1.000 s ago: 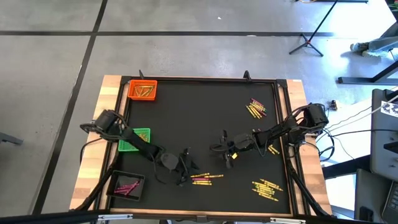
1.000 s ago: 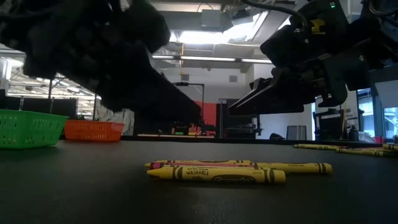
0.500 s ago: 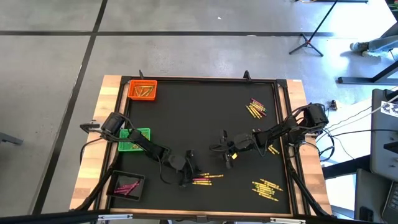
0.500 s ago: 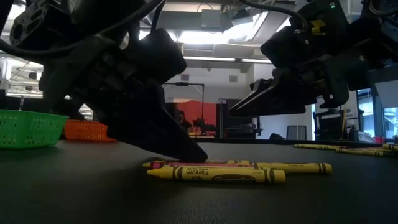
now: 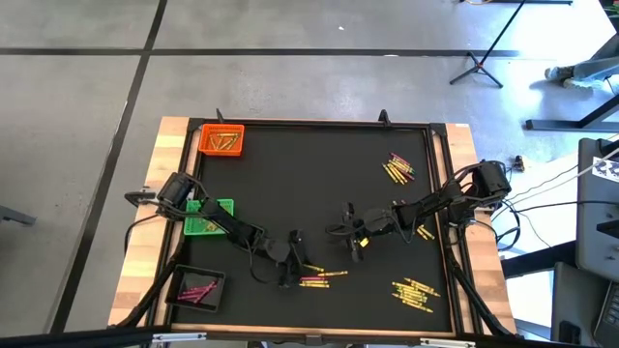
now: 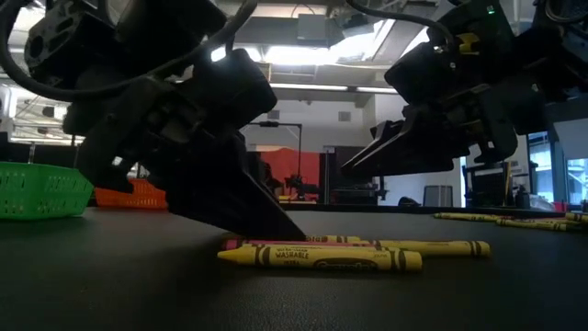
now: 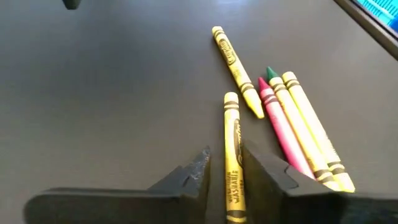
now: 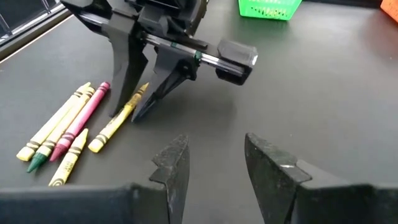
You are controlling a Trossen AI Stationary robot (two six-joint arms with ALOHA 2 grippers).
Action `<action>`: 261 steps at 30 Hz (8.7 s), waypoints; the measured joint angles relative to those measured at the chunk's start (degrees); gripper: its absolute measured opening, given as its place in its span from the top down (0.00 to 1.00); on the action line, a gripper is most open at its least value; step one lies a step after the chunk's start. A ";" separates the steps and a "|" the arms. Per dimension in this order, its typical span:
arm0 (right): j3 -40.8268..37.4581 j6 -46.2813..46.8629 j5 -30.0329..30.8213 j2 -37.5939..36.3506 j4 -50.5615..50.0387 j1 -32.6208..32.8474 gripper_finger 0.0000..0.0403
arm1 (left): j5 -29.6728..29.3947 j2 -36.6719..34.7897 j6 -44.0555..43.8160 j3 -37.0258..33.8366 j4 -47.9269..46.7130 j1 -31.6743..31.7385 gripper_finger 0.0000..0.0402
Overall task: Sort crayons
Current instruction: Put the yellow crayon into the green bin
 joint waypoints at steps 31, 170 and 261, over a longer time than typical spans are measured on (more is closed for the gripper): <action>-0.02 1.52 3.41 0.02 0.56 -0.06 0.49 | -13.93 -30.81 0.15 -0.26 -40.06 -0.16 0.96; 9.19 7.01 21.66 5.01 -17.33 10.56 0.97 | -25.85 -28.21 -3.66 -9.53 -26.37 -7.99 0.73; 8.55 -14.74 6.33 -5.31 -5.13 1.40 0.58 | -14.45 -46.18 3.20 -11.69 -34.49 8.27 0.97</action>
